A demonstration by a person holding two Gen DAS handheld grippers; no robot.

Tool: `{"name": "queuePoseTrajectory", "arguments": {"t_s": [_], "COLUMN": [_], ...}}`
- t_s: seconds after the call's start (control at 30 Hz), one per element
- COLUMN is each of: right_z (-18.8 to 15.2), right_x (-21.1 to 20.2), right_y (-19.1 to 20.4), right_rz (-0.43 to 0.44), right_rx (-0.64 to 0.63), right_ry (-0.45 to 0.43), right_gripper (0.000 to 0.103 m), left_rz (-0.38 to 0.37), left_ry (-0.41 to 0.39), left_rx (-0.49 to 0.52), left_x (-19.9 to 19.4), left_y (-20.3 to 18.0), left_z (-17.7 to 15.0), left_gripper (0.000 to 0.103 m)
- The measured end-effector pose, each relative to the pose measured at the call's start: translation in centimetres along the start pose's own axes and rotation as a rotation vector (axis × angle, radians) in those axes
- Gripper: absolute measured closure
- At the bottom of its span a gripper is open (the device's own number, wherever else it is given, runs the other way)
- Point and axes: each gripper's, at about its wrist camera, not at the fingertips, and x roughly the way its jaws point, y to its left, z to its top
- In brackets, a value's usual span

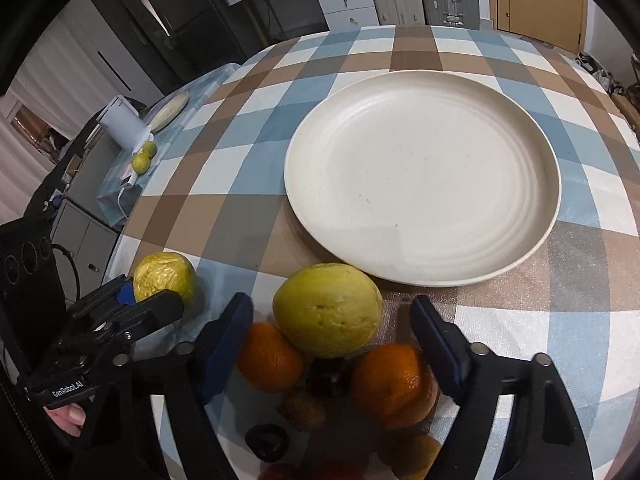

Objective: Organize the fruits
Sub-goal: 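Grasp the yellow lemon with the right tool while the left tool holds the wrinkled fruit, then carry both held fruits over the white plate and lower them onto it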

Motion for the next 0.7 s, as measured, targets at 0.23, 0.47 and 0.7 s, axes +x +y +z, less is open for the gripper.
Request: {"name": "queuePoseTrajectory", "arguments": {"t_s": [0.23,0.47,0.7], "right_z": [-0.3,-0.9,-1.9], "right_x": [-0.4,-1.5,-3.2], "right_y": [-0.5,-1.4,-3.3], "right_rz": [0.031,0.114,0.264], "right_rx": [0.016,0.054,0.117], "right_ry": [-0.013,-0.07,-0.167], "right_gripper": [0.048,0.048,0.048], "left_rz": [0.003,0.022,0.04], "left_ry": [0.0,-0.004,-0.007], "left_rx": [0.004,0.022,0.05], "left_x": [-0.1,-0.2,0.1], "left_y": [-0.1,-0.8,-2.0], "left_z": [0.1,0.4,1.6], "left_gripper": [0.059,0.059,0.059]}}
